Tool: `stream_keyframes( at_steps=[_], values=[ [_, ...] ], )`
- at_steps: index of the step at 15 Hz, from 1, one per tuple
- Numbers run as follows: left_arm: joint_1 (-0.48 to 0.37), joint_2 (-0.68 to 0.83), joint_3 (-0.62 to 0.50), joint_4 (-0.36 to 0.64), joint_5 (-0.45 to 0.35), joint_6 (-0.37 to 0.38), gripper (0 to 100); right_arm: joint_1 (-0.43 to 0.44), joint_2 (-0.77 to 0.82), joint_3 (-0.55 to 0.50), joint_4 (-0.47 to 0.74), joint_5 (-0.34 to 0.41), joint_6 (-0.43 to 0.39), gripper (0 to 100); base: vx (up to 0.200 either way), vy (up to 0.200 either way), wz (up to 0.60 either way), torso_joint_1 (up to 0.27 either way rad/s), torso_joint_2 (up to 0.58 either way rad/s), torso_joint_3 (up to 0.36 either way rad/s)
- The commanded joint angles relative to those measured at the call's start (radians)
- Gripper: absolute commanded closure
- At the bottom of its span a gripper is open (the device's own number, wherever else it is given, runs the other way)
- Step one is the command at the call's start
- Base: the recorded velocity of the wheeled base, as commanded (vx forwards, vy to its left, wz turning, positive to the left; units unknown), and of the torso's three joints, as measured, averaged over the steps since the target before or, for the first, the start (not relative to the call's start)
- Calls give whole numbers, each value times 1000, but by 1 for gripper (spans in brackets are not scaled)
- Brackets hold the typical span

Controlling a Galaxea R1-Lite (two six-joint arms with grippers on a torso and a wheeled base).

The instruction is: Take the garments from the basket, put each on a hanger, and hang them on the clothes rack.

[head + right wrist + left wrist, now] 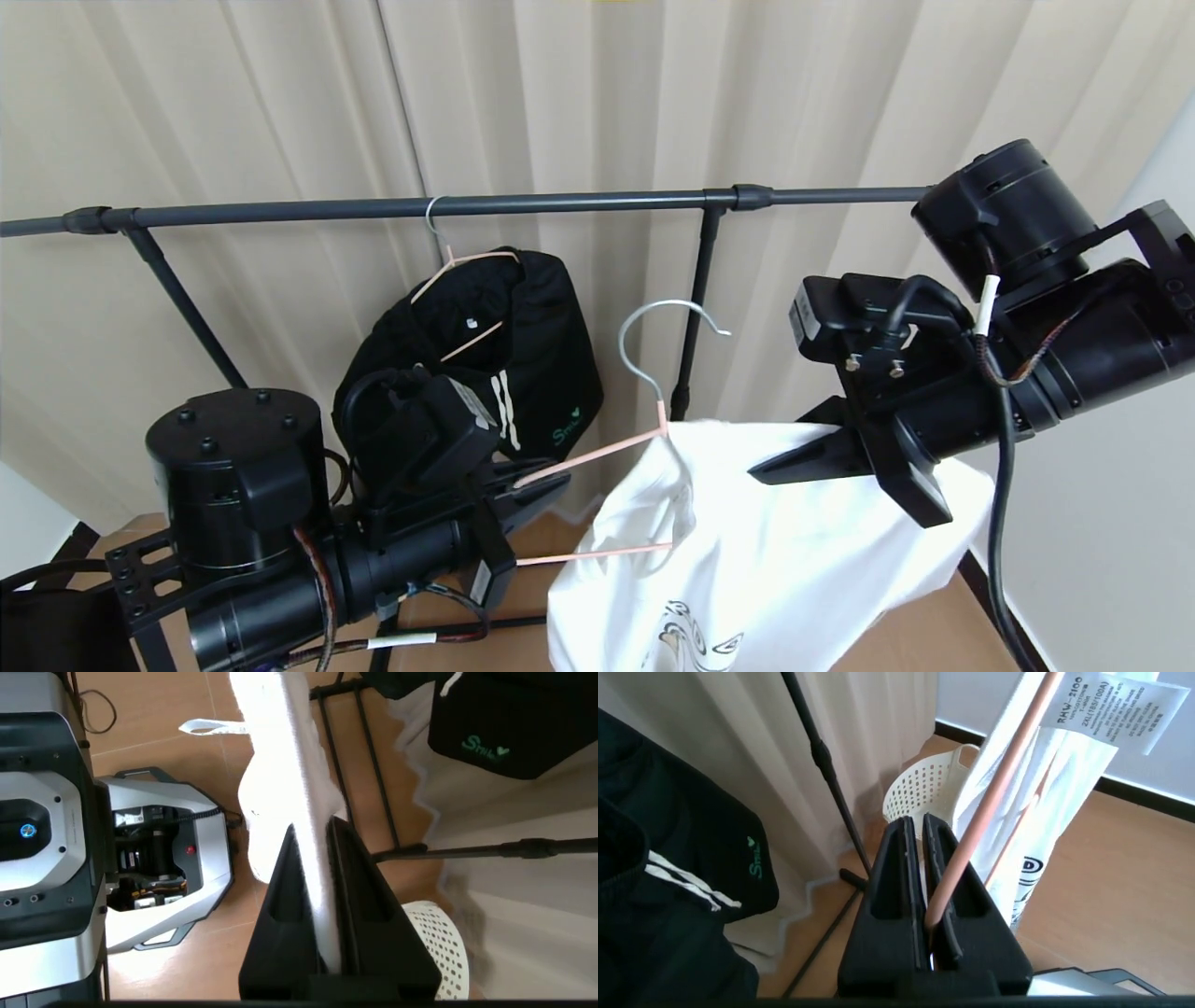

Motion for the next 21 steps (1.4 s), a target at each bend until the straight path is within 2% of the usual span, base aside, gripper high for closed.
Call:
stream_keyframes(
  at_steps=[1,3,9,12,14,15,17,19,21],
  values=[
    [0,0,1,4,1,3,0,1,-36,0,26,-1,-27,100,0,0,0,0,0,0],
    [-2,-7,8,4,-2,6,0,-5,-56,0,62,-1,-66,100,0,0,0,0,0,0],
    [24,-99,18,4,-5,-25,0,-42,-68,7,55,-33,-63,100,0,0,0,0,0,0],
    [96,-169,16,8,-4,-126,0,-65,-73,30,11,-42,-60,100,0,0,0,0,0,0],
    [122,-198,15,25,4,-226,0,-75,-73,55,-60,-85,-41,100,0,0,0,0,0,0],
    [150,-201,15,71,24,-257,0,-75,-79,95,-143,-117,-15,100,0,0,0,0,0,0],
    [164,-194,8,169,108,-269,0,-74,-100,182,-317,-123,11,100,0,0,0,0,0,0],
    [133,-165,8,221,171,-309,0,-74,-119,250,-443,-148,29,100,0,0,0,0,0,0],
    [81,-106,8,226,236,-330,0,-72,-128,271,-478,-185,59,100,0,0,0,0,0,0]
  ],
)
